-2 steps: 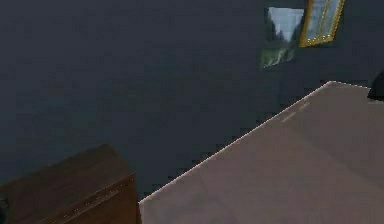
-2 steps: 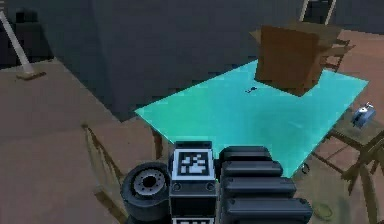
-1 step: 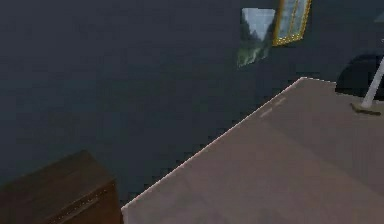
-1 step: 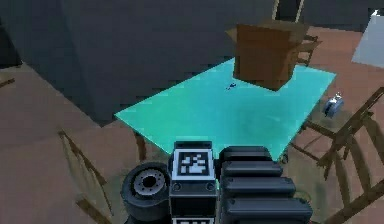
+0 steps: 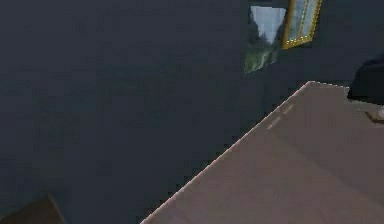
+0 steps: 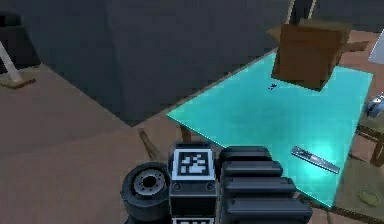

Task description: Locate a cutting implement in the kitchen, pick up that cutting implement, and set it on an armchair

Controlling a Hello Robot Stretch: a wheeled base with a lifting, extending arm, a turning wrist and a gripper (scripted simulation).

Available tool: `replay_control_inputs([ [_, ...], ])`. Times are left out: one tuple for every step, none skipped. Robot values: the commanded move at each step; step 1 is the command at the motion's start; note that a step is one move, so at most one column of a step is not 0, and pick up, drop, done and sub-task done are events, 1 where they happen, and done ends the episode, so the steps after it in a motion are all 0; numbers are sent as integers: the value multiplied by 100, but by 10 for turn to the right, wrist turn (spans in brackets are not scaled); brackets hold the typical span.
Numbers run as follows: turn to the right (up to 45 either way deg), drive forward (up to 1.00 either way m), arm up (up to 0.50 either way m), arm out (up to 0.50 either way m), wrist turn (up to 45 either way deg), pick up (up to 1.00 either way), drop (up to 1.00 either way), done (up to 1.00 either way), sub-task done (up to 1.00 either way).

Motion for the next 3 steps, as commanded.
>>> replay_control_inputs([
  [360,0,0,0,0,0,0,0,0],
  [0,100,0,0,0,0,0,0,0],
  [0,100,0,0,0,0,0,0,0],
])
